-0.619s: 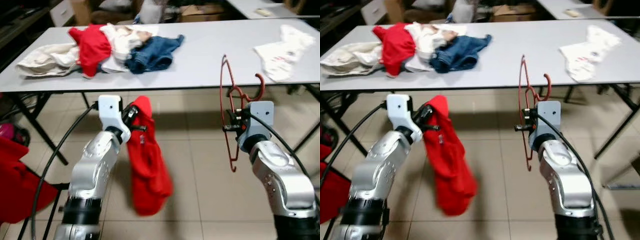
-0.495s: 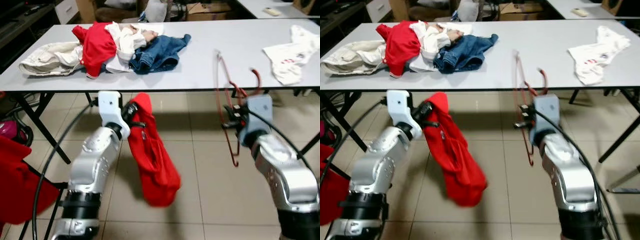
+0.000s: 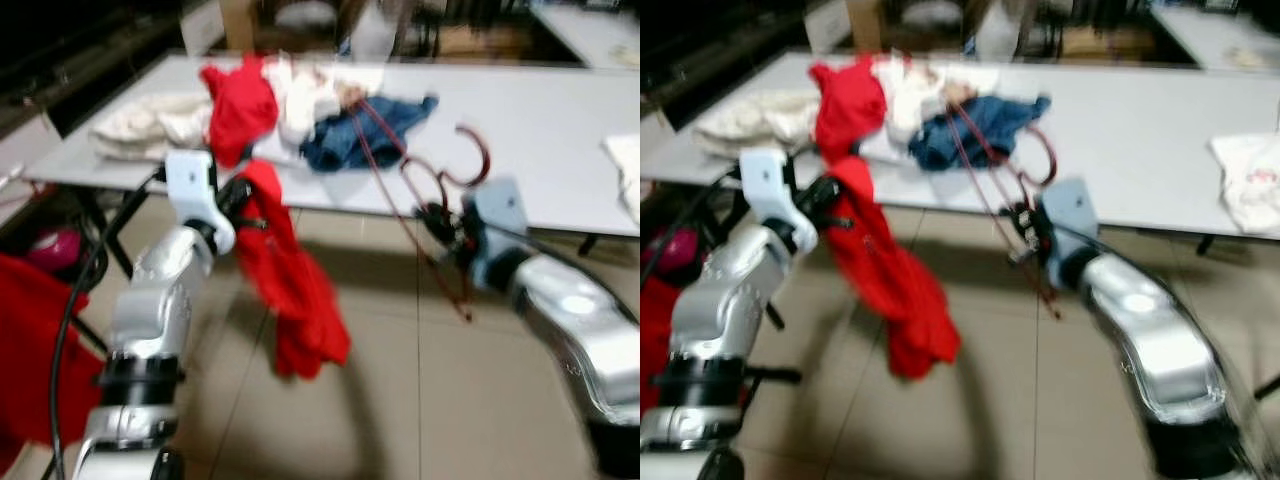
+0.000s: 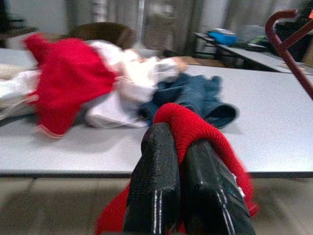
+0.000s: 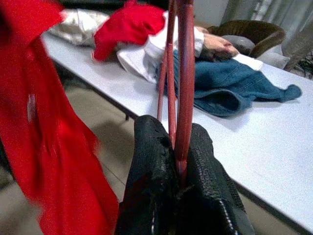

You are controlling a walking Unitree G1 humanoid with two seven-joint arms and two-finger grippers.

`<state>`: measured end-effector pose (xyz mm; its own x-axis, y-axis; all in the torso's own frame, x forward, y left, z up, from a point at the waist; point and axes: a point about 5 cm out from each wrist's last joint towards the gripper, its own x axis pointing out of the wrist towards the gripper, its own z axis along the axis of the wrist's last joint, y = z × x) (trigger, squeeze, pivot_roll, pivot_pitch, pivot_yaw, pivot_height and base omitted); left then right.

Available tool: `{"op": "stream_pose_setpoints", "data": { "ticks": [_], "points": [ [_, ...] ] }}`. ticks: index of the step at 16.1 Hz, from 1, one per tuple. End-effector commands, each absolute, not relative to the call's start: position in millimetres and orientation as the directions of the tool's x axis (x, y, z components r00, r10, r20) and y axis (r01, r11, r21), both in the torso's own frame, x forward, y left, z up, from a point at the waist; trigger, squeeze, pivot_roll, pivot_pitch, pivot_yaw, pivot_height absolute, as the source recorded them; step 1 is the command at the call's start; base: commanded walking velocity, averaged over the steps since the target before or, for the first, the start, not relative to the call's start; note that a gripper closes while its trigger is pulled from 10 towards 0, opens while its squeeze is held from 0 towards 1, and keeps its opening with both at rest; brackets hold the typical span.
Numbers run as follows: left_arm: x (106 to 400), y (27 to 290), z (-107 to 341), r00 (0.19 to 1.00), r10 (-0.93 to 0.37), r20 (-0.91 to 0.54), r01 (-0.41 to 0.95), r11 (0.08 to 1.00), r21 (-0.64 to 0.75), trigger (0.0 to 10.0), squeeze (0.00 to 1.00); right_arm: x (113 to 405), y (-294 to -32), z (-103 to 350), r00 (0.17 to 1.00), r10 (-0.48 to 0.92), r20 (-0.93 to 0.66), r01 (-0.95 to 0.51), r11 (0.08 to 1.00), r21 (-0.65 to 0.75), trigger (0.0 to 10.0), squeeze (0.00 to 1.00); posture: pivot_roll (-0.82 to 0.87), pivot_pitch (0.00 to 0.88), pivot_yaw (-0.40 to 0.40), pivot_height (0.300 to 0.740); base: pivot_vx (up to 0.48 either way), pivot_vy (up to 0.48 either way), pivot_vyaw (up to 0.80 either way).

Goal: Hang hanger

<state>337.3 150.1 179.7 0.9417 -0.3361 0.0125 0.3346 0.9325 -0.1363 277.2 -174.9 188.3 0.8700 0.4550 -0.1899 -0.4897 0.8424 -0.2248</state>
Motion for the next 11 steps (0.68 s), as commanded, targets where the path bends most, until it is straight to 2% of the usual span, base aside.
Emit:
{"op": "stream_pose_setpoints", "data": {
  "ticks": [1, 3, 4, 6, 8, 11],
  "points": [
    [341.0, 131.9, 198.0, 0.906, -0.419, 0.062, 0.423, 0.899, -0.112, 10.0, 0.0, 271.5, -185.2, 195.5, 0.85, 0.49, -0.192, -0.525, 0.815, -0.243, 10.0, 0.0, -0.13, 0.0, 0.074, 0.74, 0.428, 0.0, 0.0],
    [349.1, 132.5, 211.6, 0.901, -0.426, 0.085, 0.433, 0.895, -0.111, 10.0, 0.0, 258.9, -194.6, 209.6, 0.781, 0.586, -0.217, -0.625, 0.733, -0.269, 10.0, 0.0, -0.14, 0.0, 0.084, 0.74, 0.428, 0.0, 0.0],
    [356.0, 135.3, 220.2, 0.898, -0.429, 0.097, 0.438, 0.893, -0.105, 10.0, 0.0, 248.6, -198.6, 219.1, 0.712, 0.657, -0.246, -0.702, 0.656, -0.28, 10.0, 0.0, -0.14, 0.0, 0.09, 0.74, 0.428, 0.0, 0.0],
    [360.0, 136.7, 224.4, 0.896, -0.433, 0.1, 0.442, 0.891, -0.1, 10.0, 0.0, 241.6, -199.4, 223.5, 0.662, 0.7, -0.268, -0.749, 0.606, -0.268, 10.0, 0.0, -0.14, 0.0, 0.094, 0.74, 0.428, 0.0, 0.0],
    [367.2, 137.6, 235.1, 0.883, -0.456, 0.11, 0.465, 0.883, -0.072, 10.0, 0.0, 225.9, -199.0, 225.8, 0.546, 0.763, -0.346, -0.838, 0.487, -0.248, 10.0, 0.0, -0.14, 0.0, 0.098, 0.74, 0.424, 0.0, 0.0],
    [374.5, 140.0, 253.7, 0.865, -0.48, 0.147, 0.492, 0.869, -0.058, 10.0, 0.0, 219.3, -199.4, 232.2, 0.484, 0.795, -0.366, -0.875, 0.424, -0.235, 10.0, 0.0, -0.14, 0.0, 0.094, 0.74, 0.425, 0.0, 0.0]
  ]
}}
